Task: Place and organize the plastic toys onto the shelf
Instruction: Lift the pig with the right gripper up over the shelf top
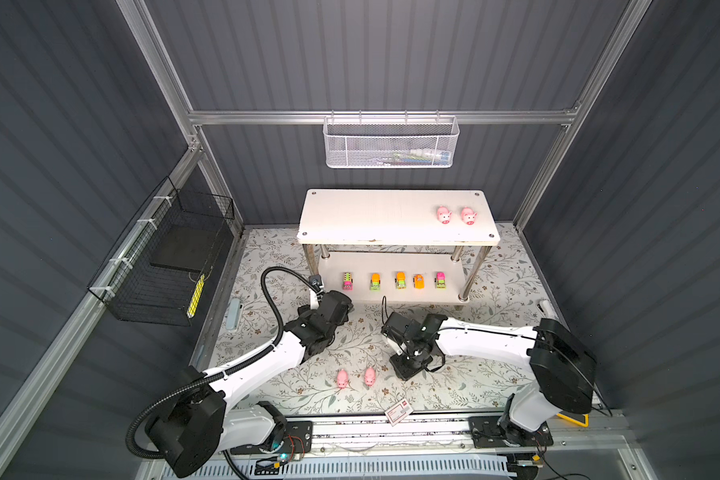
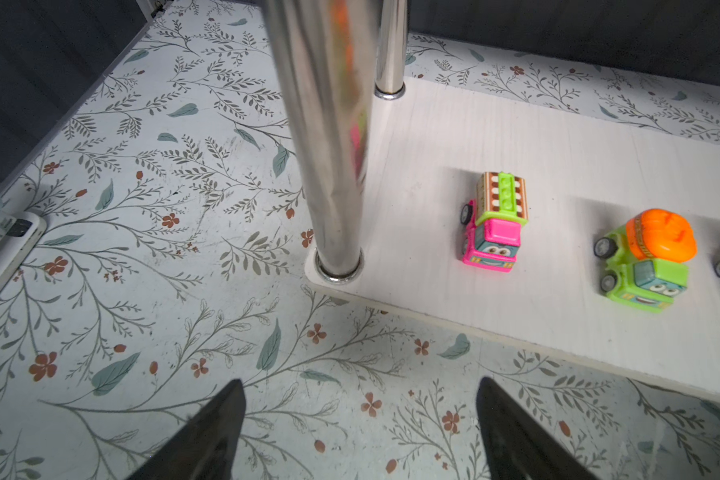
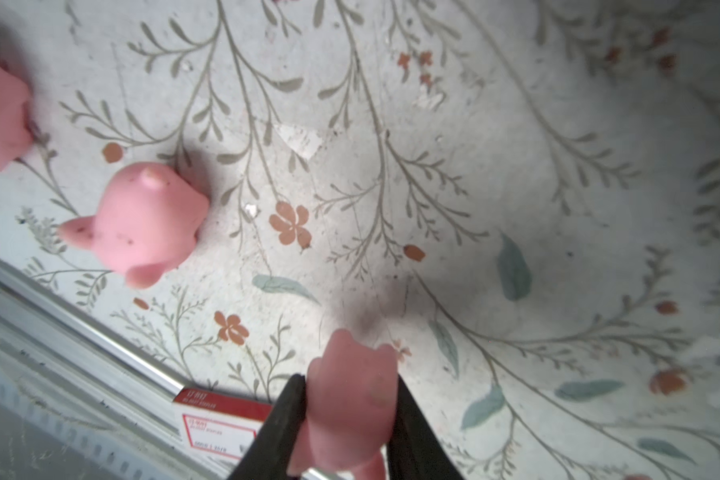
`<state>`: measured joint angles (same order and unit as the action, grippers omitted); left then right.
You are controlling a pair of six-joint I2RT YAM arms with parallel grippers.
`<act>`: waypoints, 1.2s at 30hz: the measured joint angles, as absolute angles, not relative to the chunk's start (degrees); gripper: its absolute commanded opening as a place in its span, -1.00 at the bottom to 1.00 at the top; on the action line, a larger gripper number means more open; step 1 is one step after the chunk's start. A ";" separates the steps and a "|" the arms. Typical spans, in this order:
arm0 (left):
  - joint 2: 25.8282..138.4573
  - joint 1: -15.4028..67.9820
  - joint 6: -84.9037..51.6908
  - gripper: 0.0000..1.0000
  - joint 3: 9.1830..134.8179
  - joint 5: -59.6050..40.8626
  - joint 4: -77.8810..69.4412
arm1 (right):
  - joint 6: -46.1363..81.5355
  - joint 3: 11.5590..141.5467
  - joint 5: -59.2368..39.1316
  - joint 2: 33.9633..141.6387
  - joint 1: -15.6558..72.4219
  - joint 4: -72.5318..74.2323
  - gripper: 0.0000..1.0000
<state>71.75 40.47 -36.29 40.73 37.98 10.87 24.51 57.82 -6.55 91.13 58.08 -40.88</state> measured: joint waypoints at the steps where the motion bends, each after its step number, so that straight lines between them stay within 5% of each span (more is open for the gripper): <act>1: 71.72 40.42 -36.32 0.74 40.73 37.95 10.87 | 24.62 58.78 -5.98 89.52 58.06 -42.33 -0.32; 16: 70.98 40.27 -36.29 0.74 38.83 37.91 10.20 | 21.80 94.24 2.17 79.11 52.53 -67.33 -0.37; 28: 70.22 40.01 -36.29 0.74 37.82 37.47 9.21 | 13.04 132.99 7.60 92.40 46.72 -77.67 -0.38; 36: 70.22 39.90 -36.29 0.74 37.76 37.26 8.49 | 8.60 142.98 5.48 101.71 39.33 -73.47 -0.39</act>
